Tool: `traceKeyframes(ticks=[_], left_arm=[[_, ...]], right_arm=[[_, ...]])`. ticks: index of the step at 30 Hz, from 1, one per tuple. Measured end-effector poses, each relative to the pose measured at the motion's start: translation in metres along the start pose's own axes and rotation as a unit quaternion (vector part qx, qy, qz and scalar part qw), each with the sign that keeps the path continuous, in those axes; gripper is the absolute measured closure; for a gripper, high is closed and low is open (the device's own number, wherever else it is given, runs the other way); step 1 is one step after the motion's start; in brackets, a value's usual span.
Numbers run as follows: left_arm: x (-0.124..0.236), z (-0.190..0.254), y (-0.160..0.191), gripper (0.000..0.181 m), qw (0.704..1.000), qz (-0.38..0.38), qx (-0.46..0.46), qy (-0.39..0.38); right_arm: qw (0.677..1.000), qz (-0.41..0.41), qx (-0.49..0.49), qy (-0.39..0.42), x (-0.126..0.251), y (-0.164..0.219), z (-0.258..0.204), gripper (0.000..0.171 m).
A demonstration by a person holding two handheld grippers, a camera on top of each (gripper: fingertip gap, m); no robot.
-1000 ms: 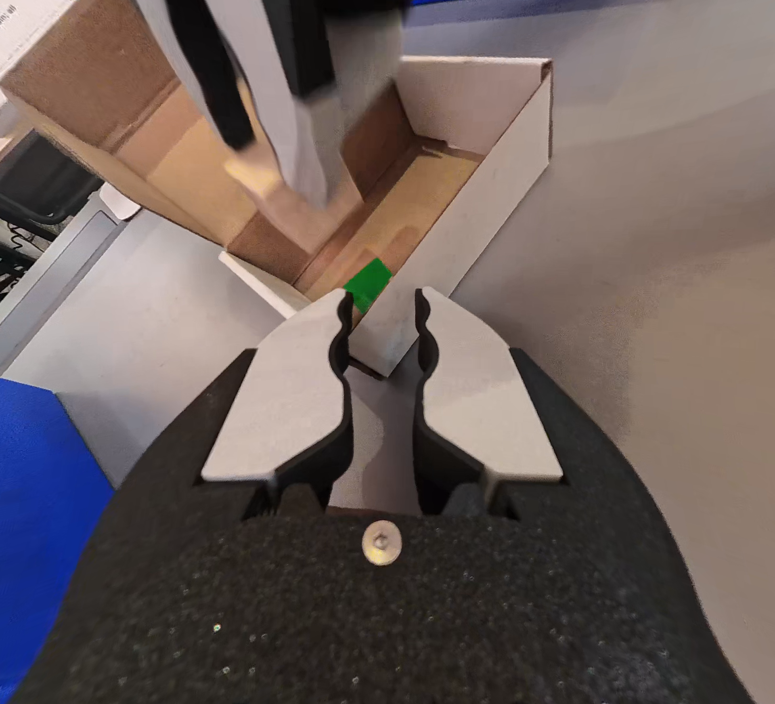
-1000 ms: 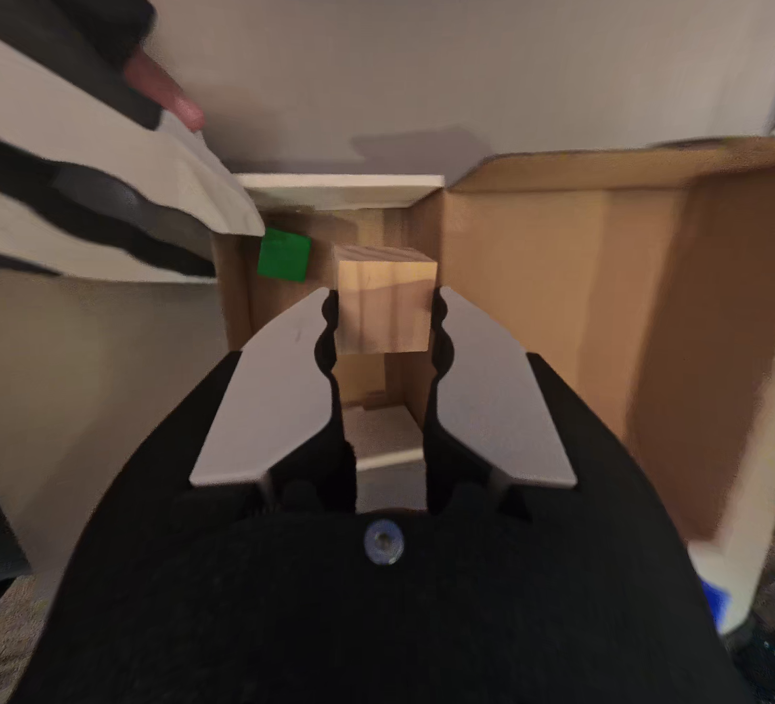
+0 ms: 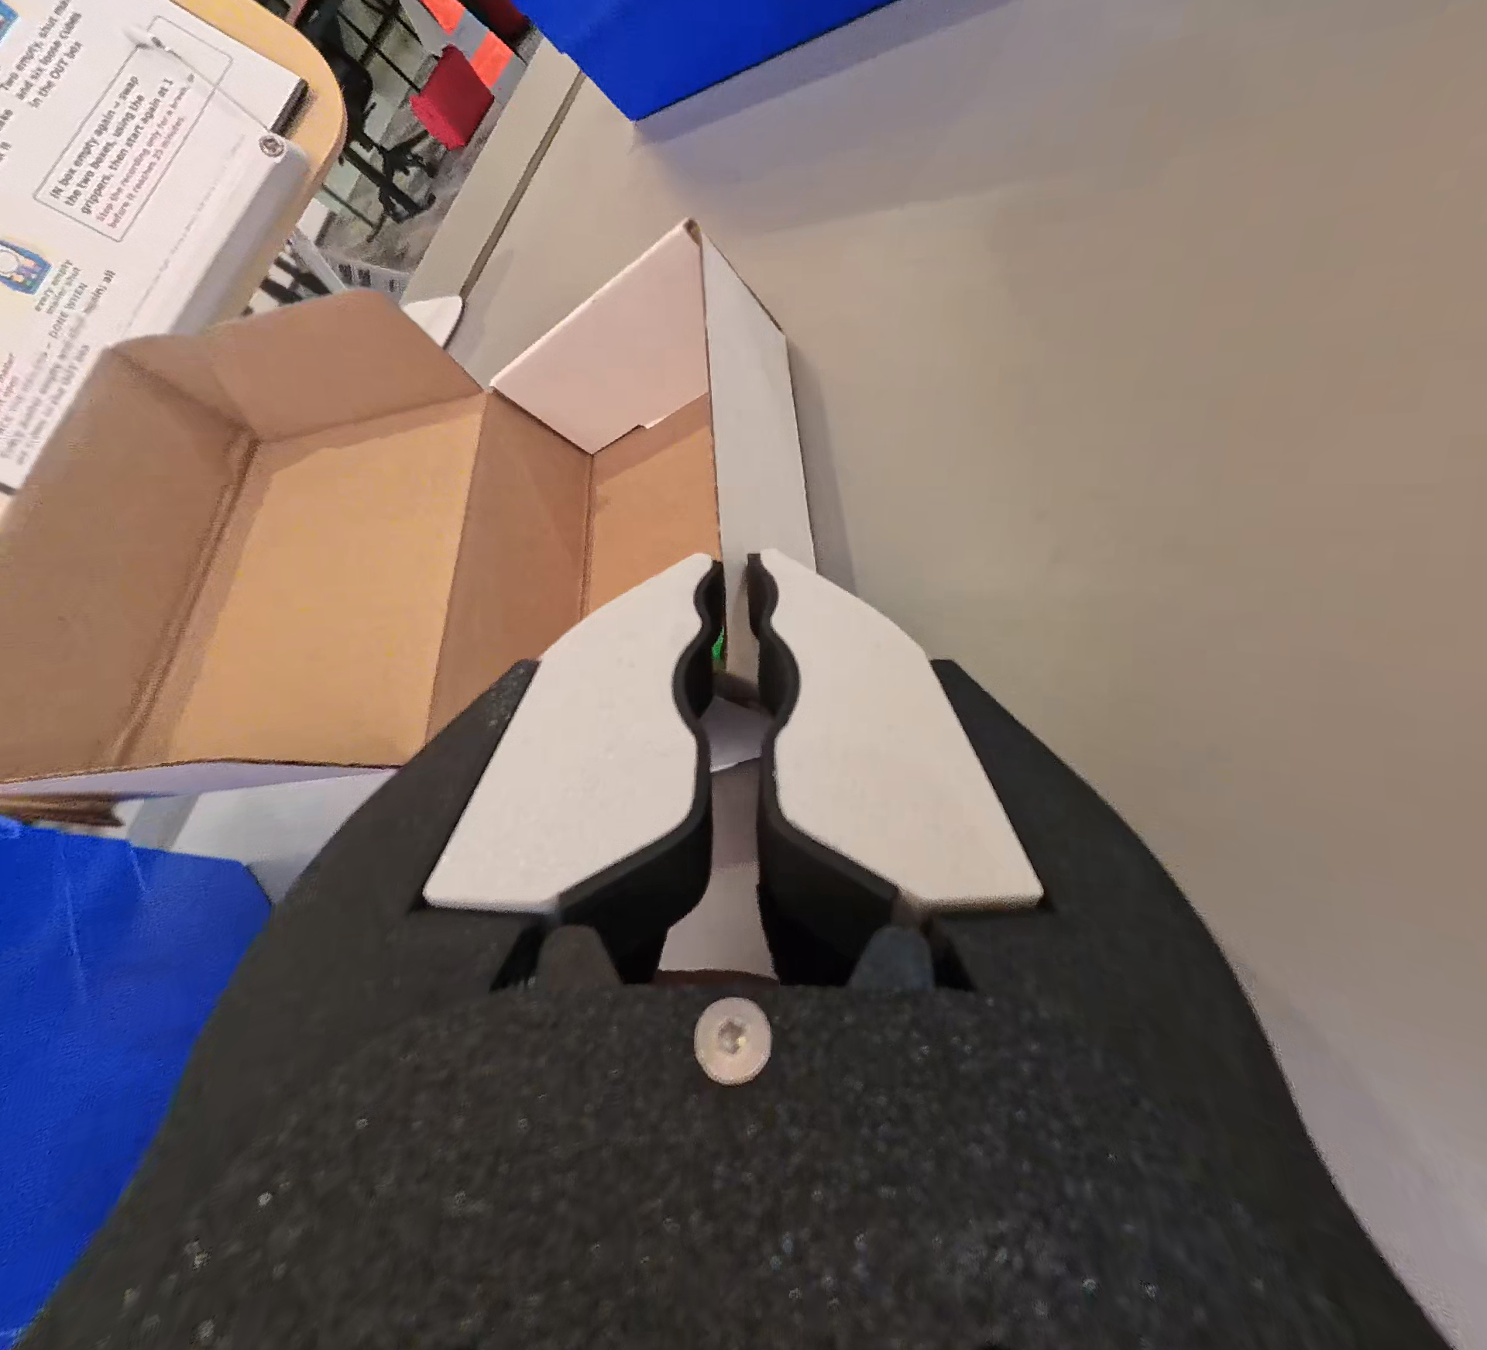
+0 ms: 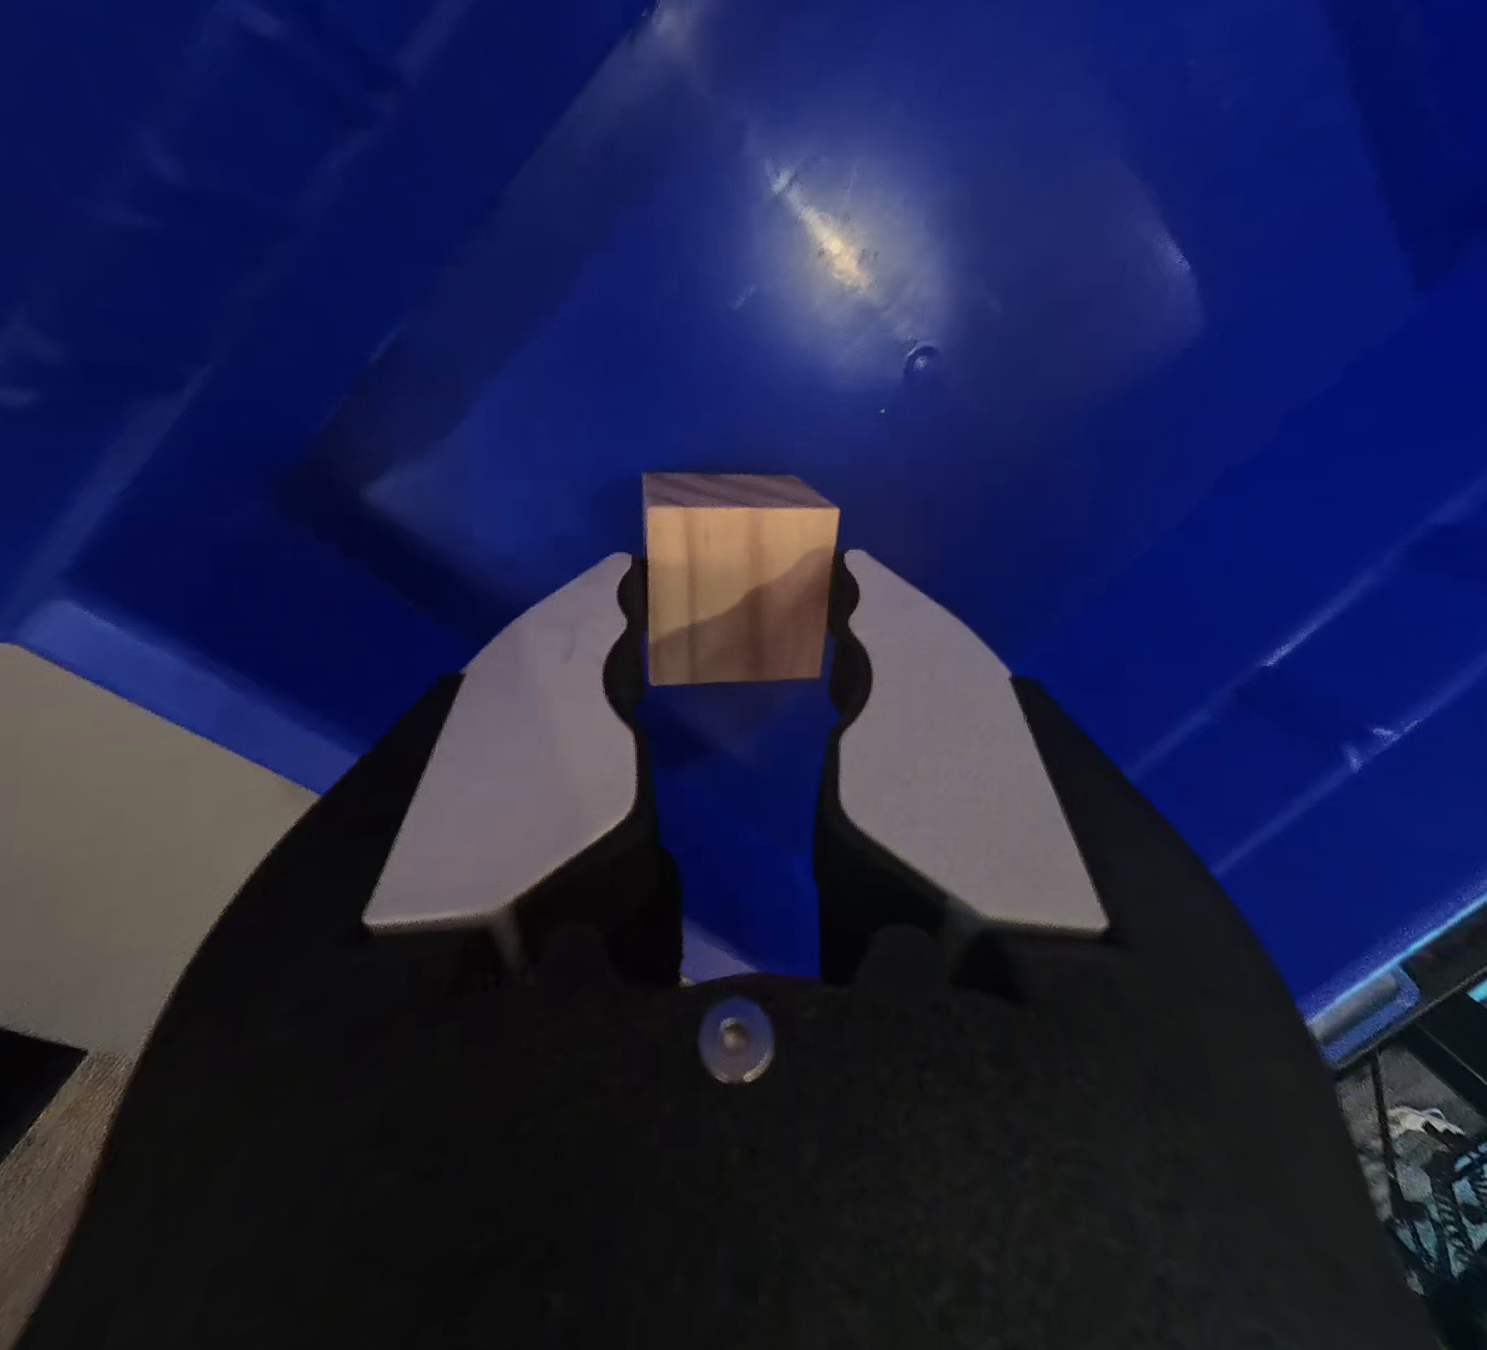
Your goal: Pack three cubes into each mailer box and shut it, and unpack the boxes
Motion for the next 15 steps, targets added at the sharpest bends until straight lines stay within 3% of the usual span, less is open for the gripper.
traceKeyframes(ticks=[3, 4, 7, 11, 13, 15], left_arm=[[0.002, 0.001, 0.002, 0.177, 1.000, 0.012, -0.009, 0.008], [0.002, 0.001, 0.002, 0.177, 1.000, 0.017, -0.012, 0.010], [0.004, 0.002, 0.003, 0.177, 0.999, 0.029, -0.026, 0.014], [0.007, 0.006, 0.002, 0.177, 0.997, 0.053, -0.054, 0.027], [0.008, 0.009, -0.001, 0.177, 0.995, 0.066, -0.067, 0.032], [0.008, 0.013, -0.004, 0.177, 0.993, 0.079, -0.085, 0.035]], right_arm=[[1.000, 0.006, -0.007, 0.016, 0.002, 0.001, 0.002, 0.126], [0.999, 0.006, -0.012, 0.041, 0.010, 0.002, 0.005, 0.115], [0.993, 0.078, 0.011, 0.087, 0.069, -0.020, -0.013, 0.118], [0.953, 0.237, 0.177, 0.071, 0.154, -0.088, -0.113, 0.127], [0.919, 0.281, 0.277, 0.009, 0.167, -0.118, -0.177, 0.129], [0.895, 0.273, 0.348, -0.050, 0.158, -0.141, -0.222, 0.129]])
Point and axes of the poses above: each gripper's, where its closed fingertips meet, x back along the fingers, y out of its underside, z = x × y across the jaws, the point moved 2 cm from there along x, back along the fingers, and after that the axes turned 15 degrees about -z, right-handed, at the moved point
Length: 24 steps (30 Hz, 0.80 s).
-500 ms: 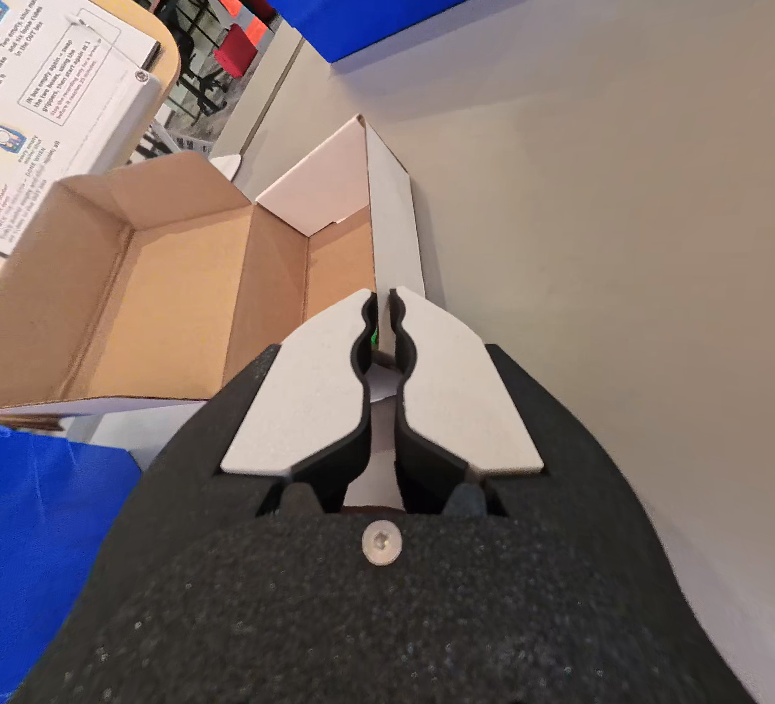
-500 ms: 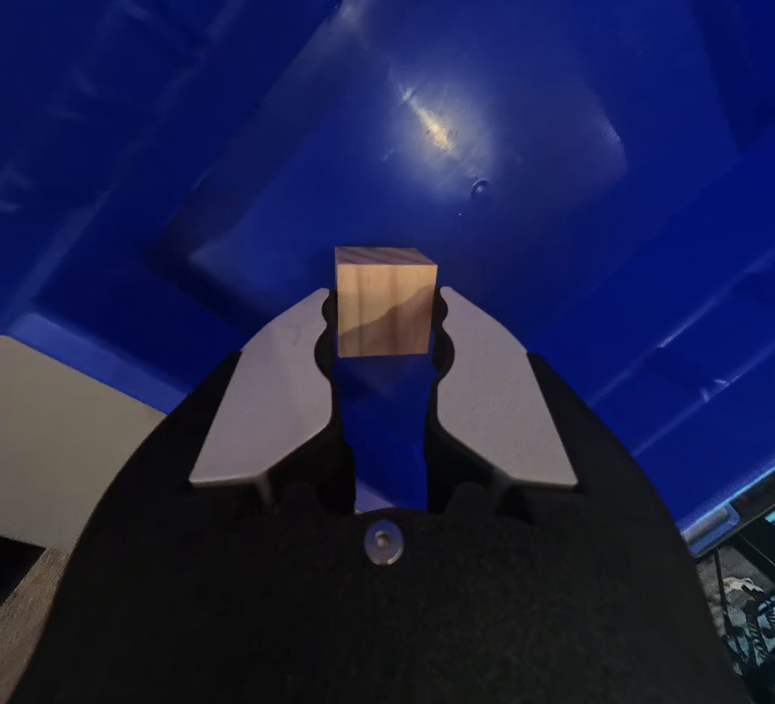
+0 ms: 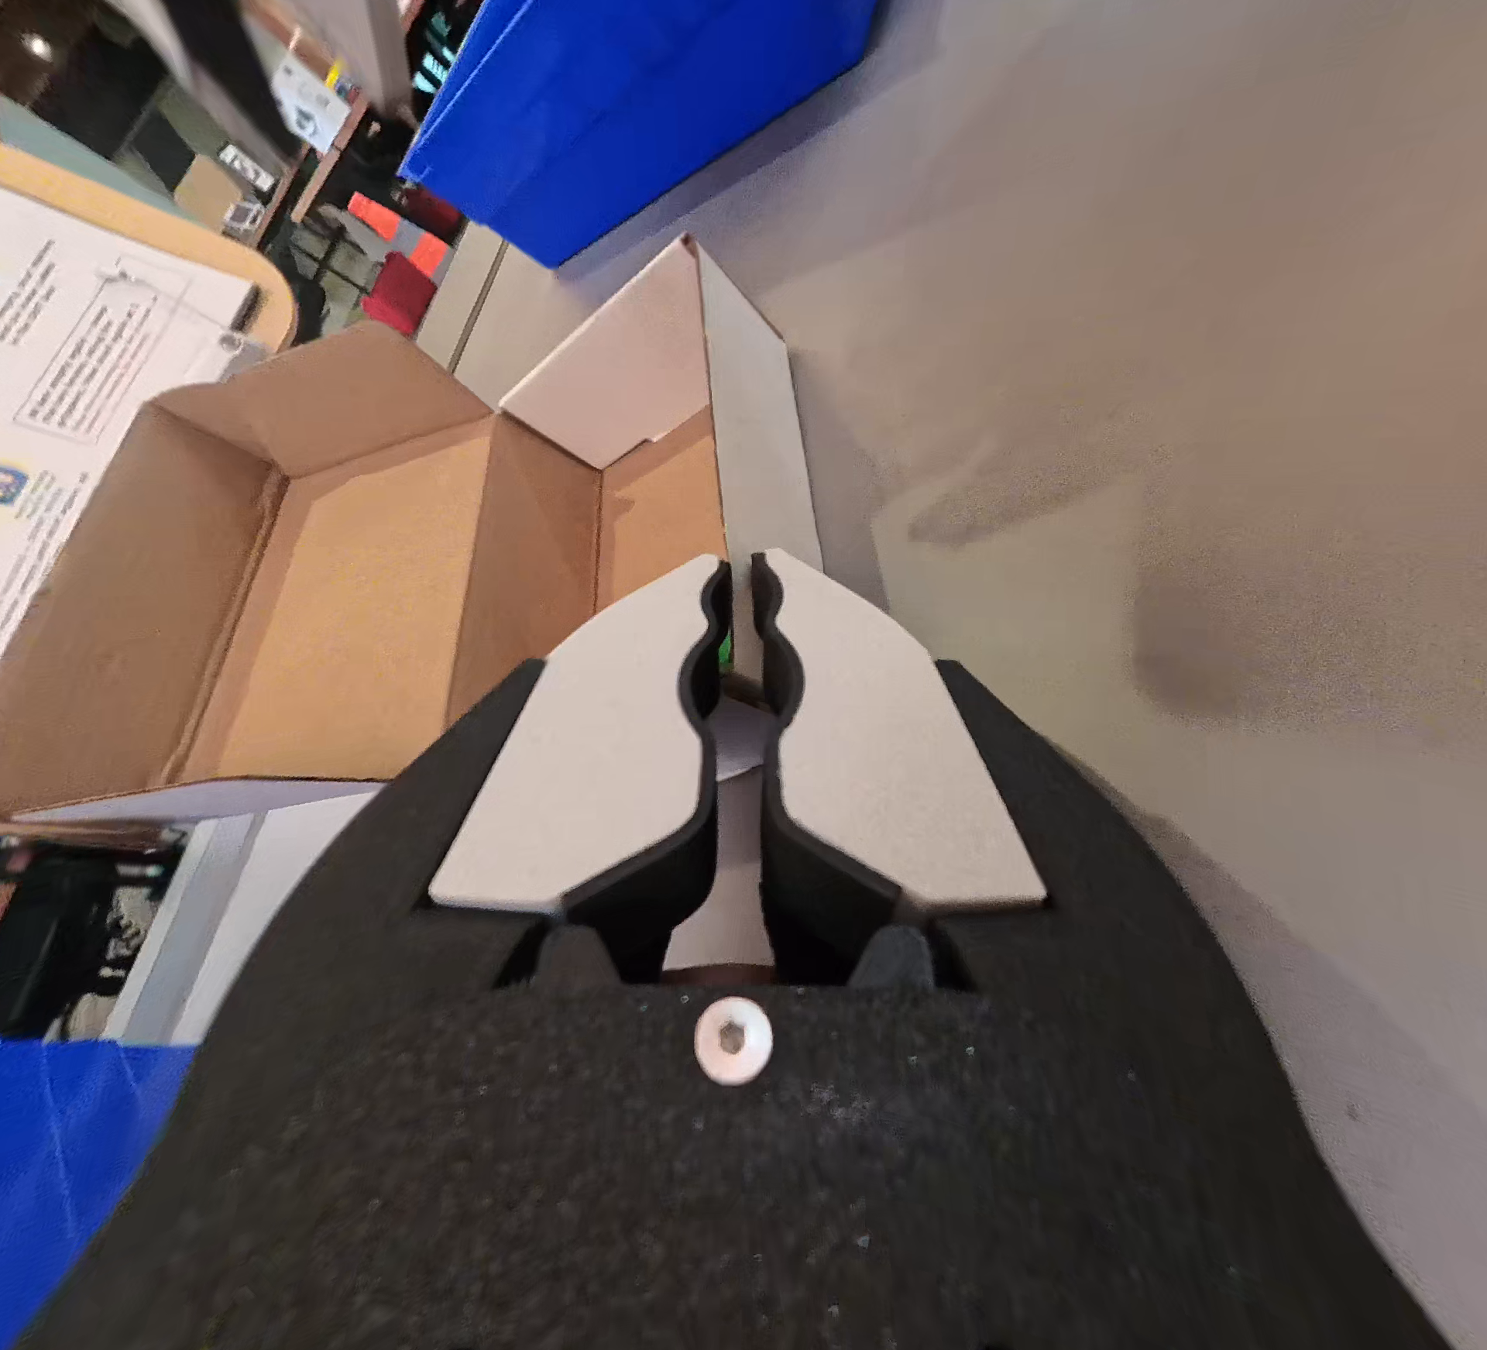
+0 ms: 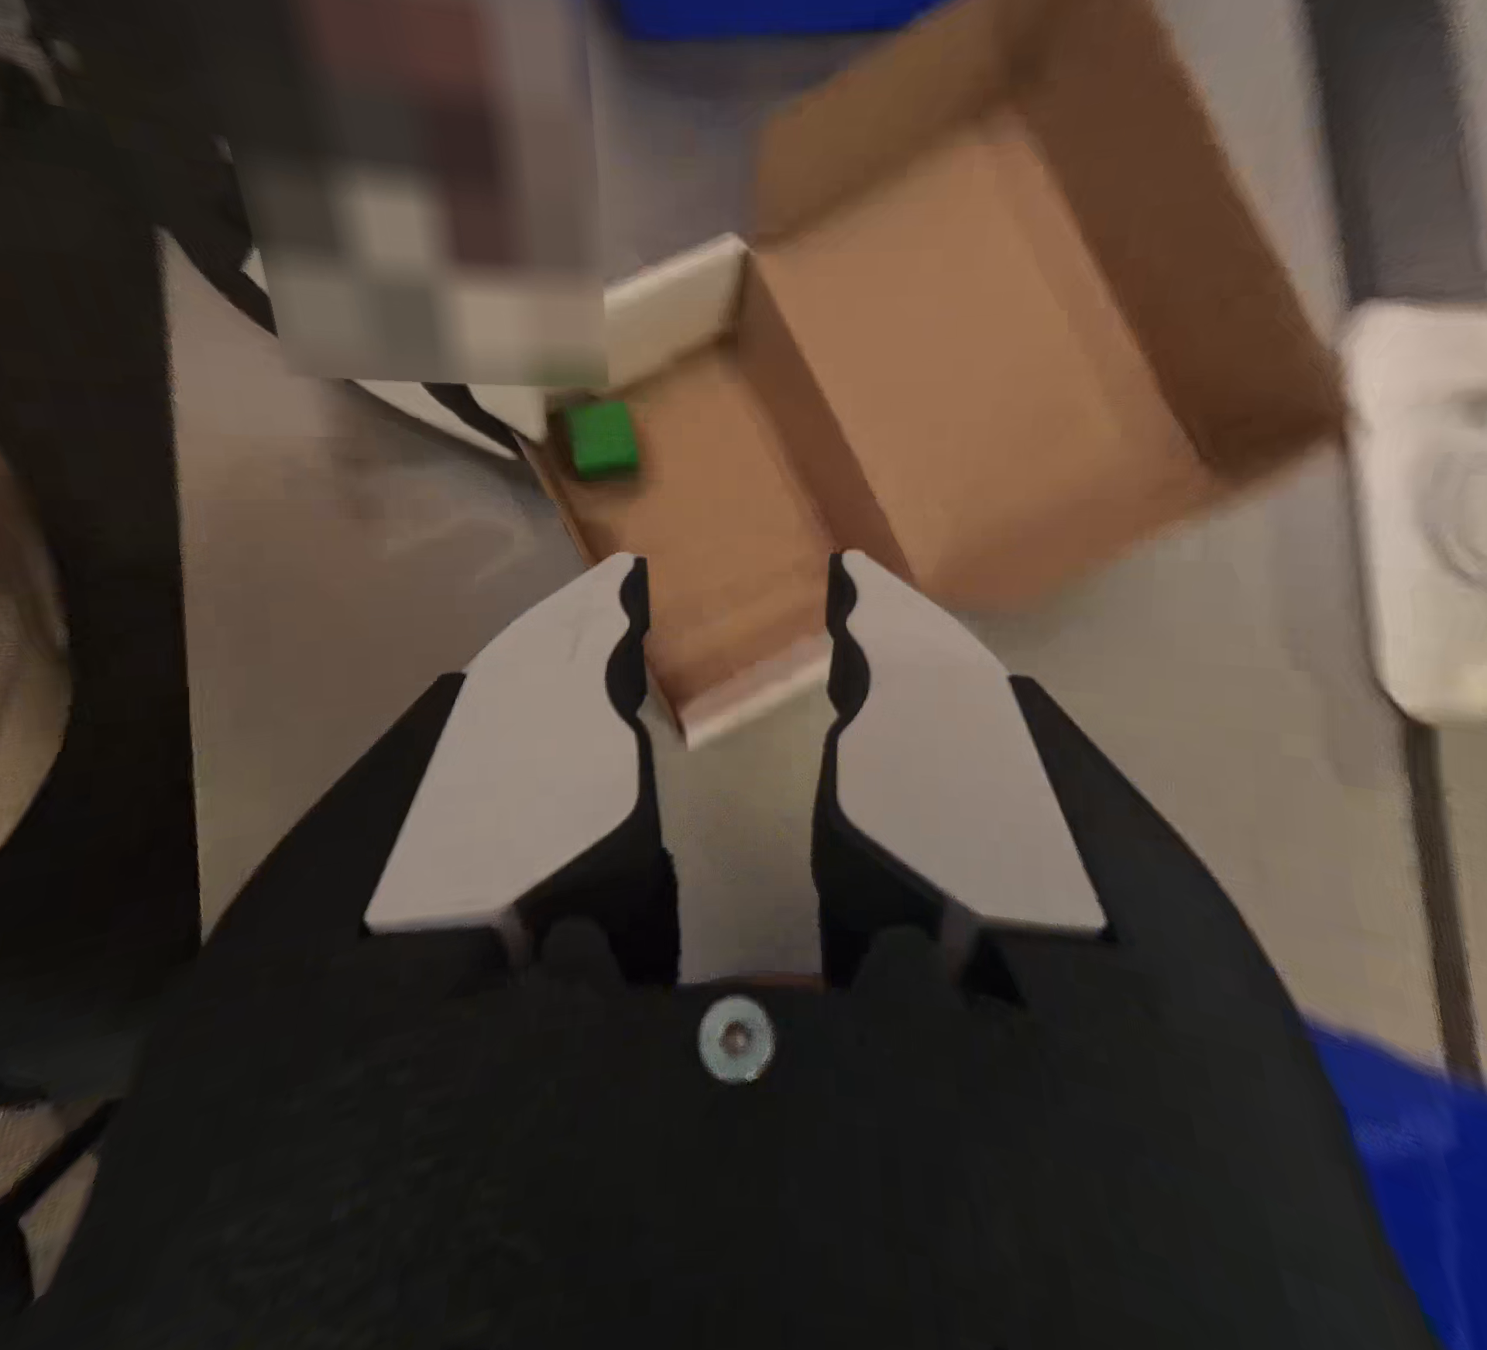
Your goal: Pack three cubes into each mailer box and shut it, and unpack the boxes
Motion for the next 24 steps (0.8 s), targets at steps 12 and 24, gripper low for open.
traceKeyframes(ticks=[12, 24], left_arm=[[0.007, 0.012, -0.008, 0.177, 0.997, 0.053, -0.015, 0.049], [0.012, 0.014, -0.006, 0.178, 0.996, 0.063, -0.015, 0.068]], right_arm=[[0.907, -0.079, 0.398, -0.114, -0.080, -0.029, -0.041, 0.138], [0.786, -0.069, 0.601, -0.127, -0.107, -0.027, -0.070, 0.137]])
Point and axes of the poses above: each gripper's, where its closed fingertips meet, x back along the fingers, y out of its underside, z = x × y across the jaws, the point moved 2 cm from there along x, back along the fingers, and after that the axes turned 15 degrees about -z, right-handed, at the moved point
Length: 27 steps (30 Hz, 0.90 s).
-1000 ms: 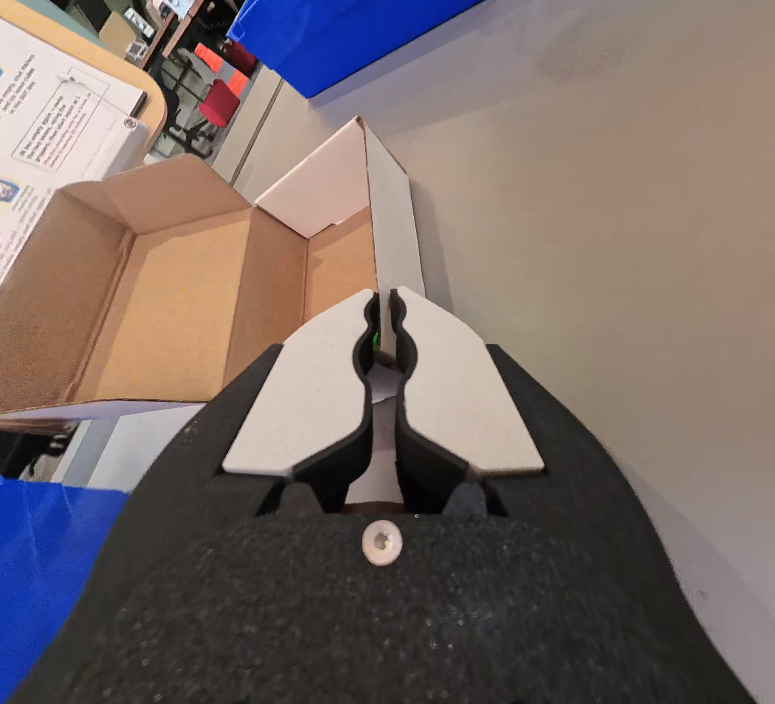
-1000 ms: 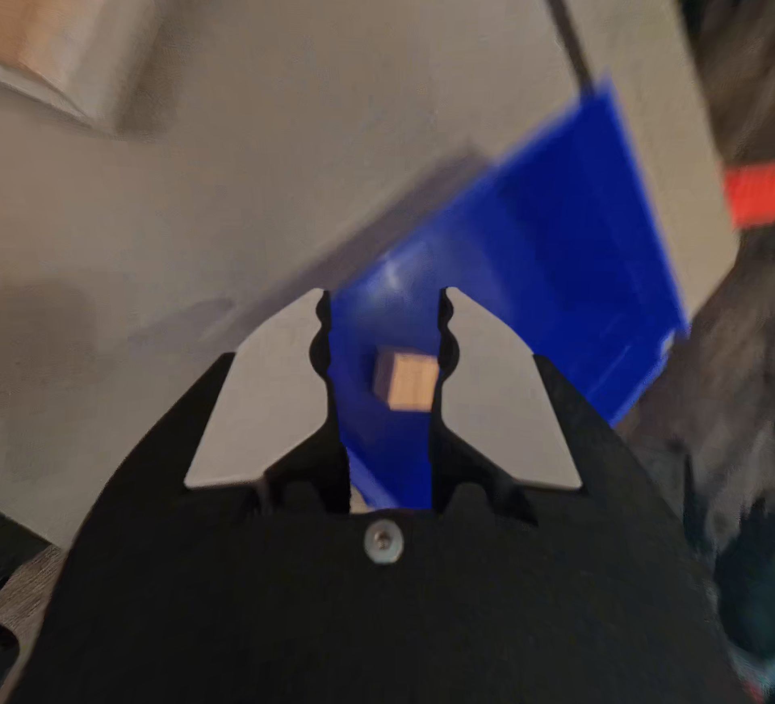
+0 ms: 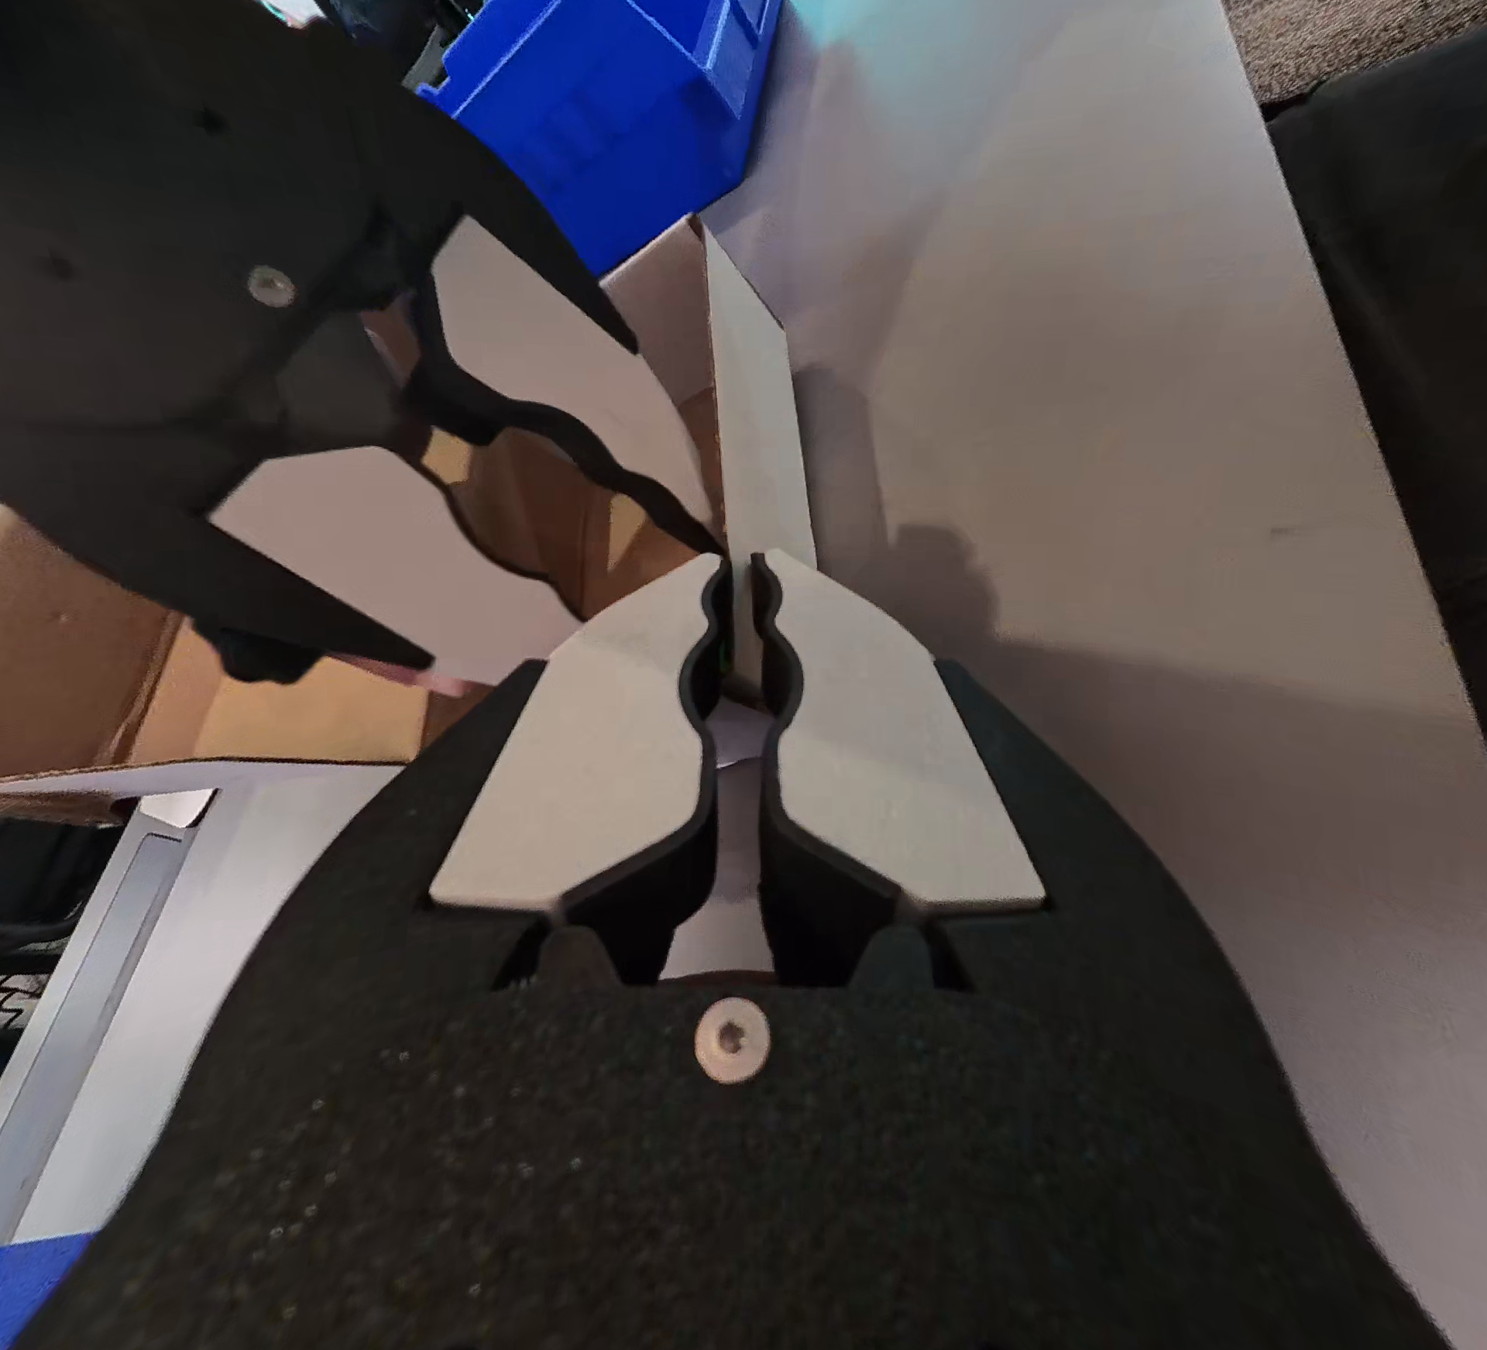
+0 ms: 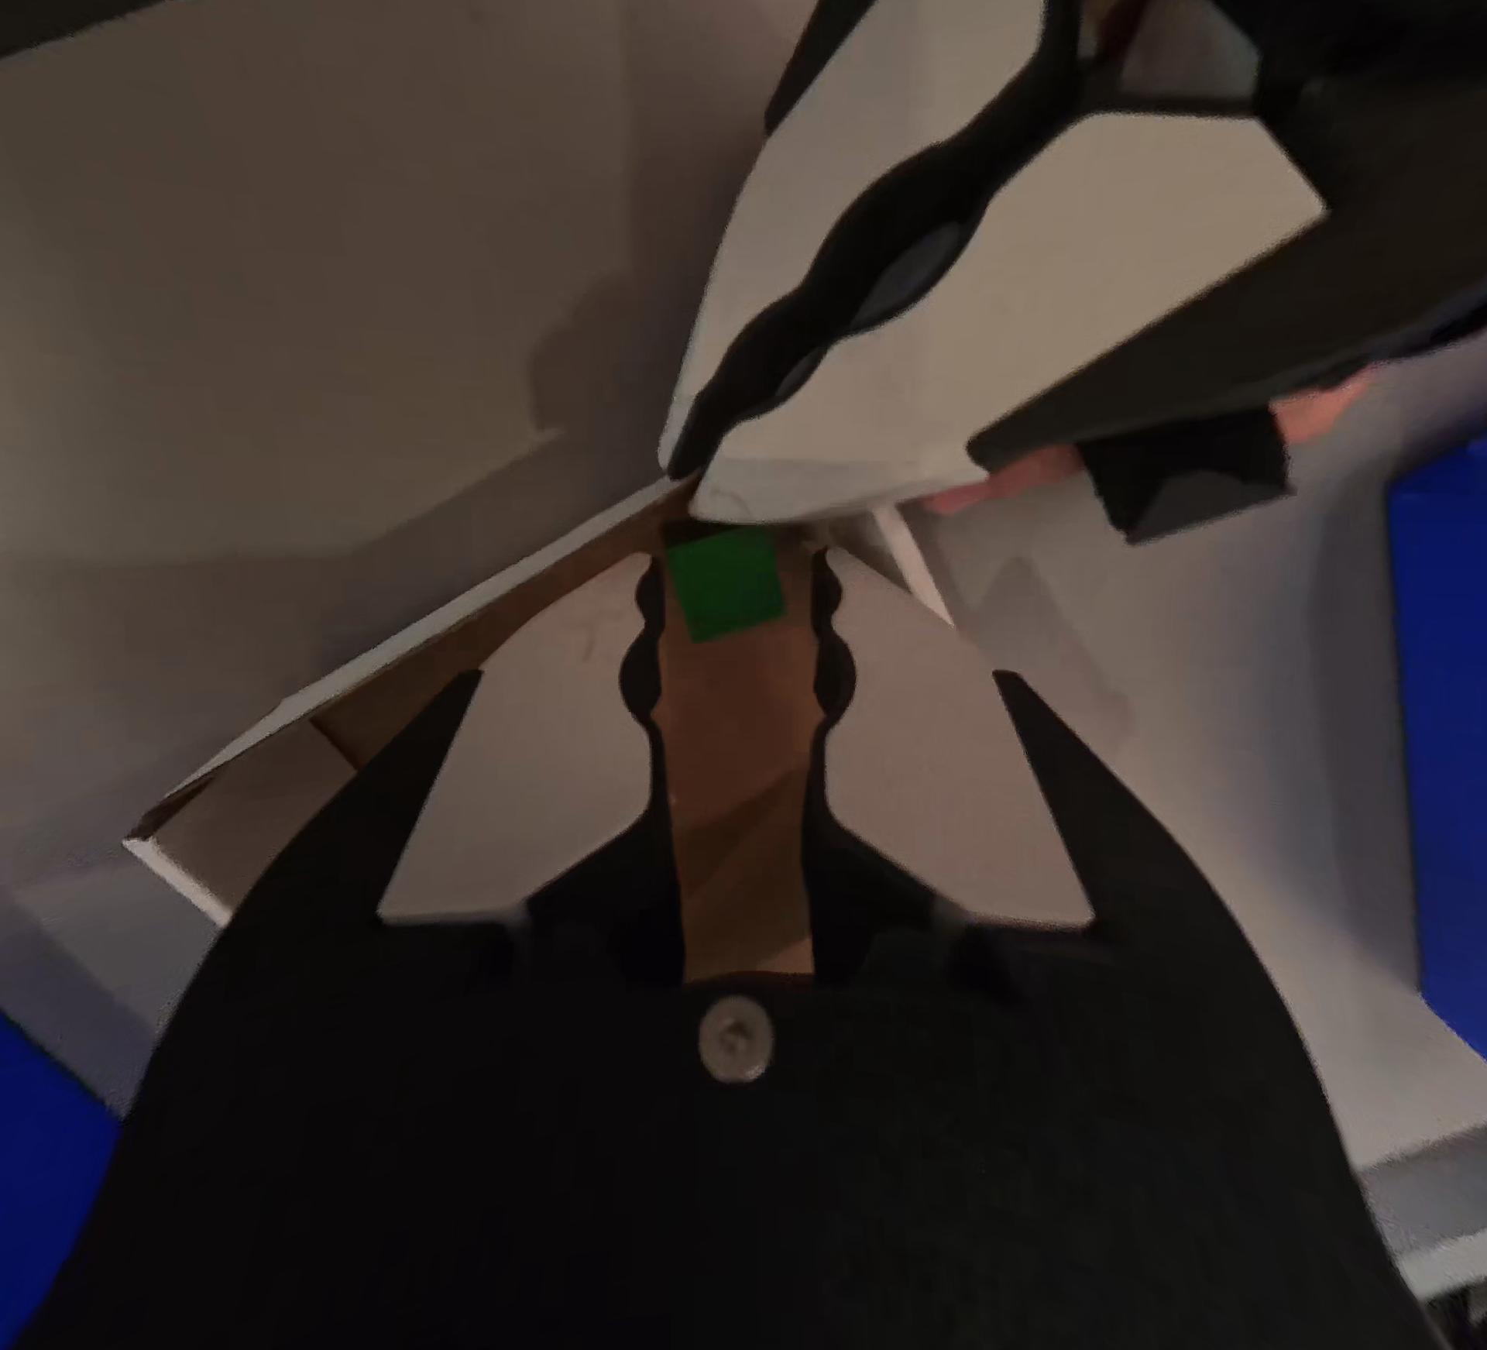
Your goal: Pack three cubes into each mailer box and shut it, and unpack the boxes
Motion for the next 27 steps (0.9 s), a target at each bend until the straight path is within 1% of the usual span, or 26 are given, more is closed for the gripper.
traceKeyframes(ticks=[1, 2, 4, 6, 9, 11, 13, 14, 15, 17, 18, 19, 20, 21, 22, 24, 25, 26, 27], left_arm=[[0.000, 0.000, 0.000, 0.178, 1.000, 0.000, 0.001, 0.000], [0.000, 0.000, 0.001, 0.178, 1.000, -0.001, 0.002, -0.001], [0.001, -0.001, 0.002, 0.177, 1.000, -0.004, -0.001, -0.007], [0.002, -0.002, 0.004, 0.177, 1.000, -0.007, 0.003, -0.010], [0.004, -0.003, 0.007, 0.178, 1.000, -0.013, 0.007, -0.017], [0.003, -0.003, 0.006, 0.177, 1.000, -0.016, 0.007, -0.021], [0.002, -0.002, 0.005, 0.177, 0.999, -0.021, 0.003, -0.025], [0.001, -0.002, 0.005, 0.177, 0.999, -0.024, -0.001, -0.028], [0.000, -0.003, 0.004, 0.177, 0.999, -0.028, -0.006, -0.031], [-0.001, -0.004, 0.004, 0.177, 0.999, -0.037, -0.008, -0.031], [-0.002, -0.005, 0.004, 0.177, 0.999, -0.038, -0.009, -0.031], [-0.002, -0.005, 0.004, 0.177, 0.999, -0.036, -0.012, -0.033], [-0.002, -0.005, 0.005, 0.177, 0.999, -0.032, -0.011, -0.033], [-0.002, -0.006, 0.005, 0.177, 0.999, -0.028, -0.009, -0.030], [-0.003, -0.007, 0.005, 0.177, 0.999, -0.025, -0.006, -0.026], [-0.005, -0.010, 0.005, 0.177, 1.000, -0.022, -0.006, -0.018], [-0.007, -0.010, 0.004, 0.177, 1.000, -0.019, -0.012, -0.012], [-0.008, -0.010, 0.004, 0.177, 1.000, -0.017, -0.019, -0.004], [-0.008, -0.011, 0.004, 0.177, 1.000, -0.016, -0.021, 0.004]], right_arm=[[1.000, -0.006, 0.010, -0.005, -0.004, -0.001, -0.001, 0.137], [0.999, -0.026, 0.025, 0.001, -0.010, 0.003, 0.000, 0.143], [0.998, -0.048, 0.045, 0.006, -0.012, 0.008, 0.001, 0.144], [0.998, -0.056, 0.011, -0.018, -0.005, 0.011, 0.001, 0.144], [0.998, -0.040, -0.040, -0.005, 0.023, 0.017, 0.000, 0.144], [0.993, -0.044, -0.108, 0.011, 0.050, 0.029, 0.001, 0.144], [0.978, -0.051, -0.195, 0.051, 0.085, 0.049, -0.001, 0.144], [0.963, -0.061, -0.253, 0.071, 0.103, 0.065, -0.005, 0.144], [0.941, -0.068, -0.319, 0.086, 0.120, 0.082, -0.014, 0.144], [0.886, -0.054, -0.454, 0.081, 0.146, 0.113, -0.051, 0.144], [0.846, -0.047, -0.523, 0.087, 0.153, 0.133, -0.075, 0.144], [0.795, -0.059, -0.594, 0.108, 0.156, 0.160, -0.102, 0.144], [0.737, -0.082, -0.659, 0.126, 0.154, 0.190, -0.133, 0.144], [0.682, -0.098, -0.715, 0.117, 0.144, 0.214, -0.168, 0.144], [0.633, -0.101, -0.762, 0.091, 0.129, 0.231, -0.202, 0.144], [0.525, -0.086, -0.846, 0.038, 0.095, 0.256, -0.255, 0.143], [0.482, -0.067, -0.874, 0.015, 0.080, 0.263, -0.269, 0.144], [0.450, -0.041, -0.892, -0.003, 0.067, 0.266, -0.276, 0.144], [0.426, -0.025, -0.904, -0.018, 0.056, 0.268, -0.280, 0.144]])
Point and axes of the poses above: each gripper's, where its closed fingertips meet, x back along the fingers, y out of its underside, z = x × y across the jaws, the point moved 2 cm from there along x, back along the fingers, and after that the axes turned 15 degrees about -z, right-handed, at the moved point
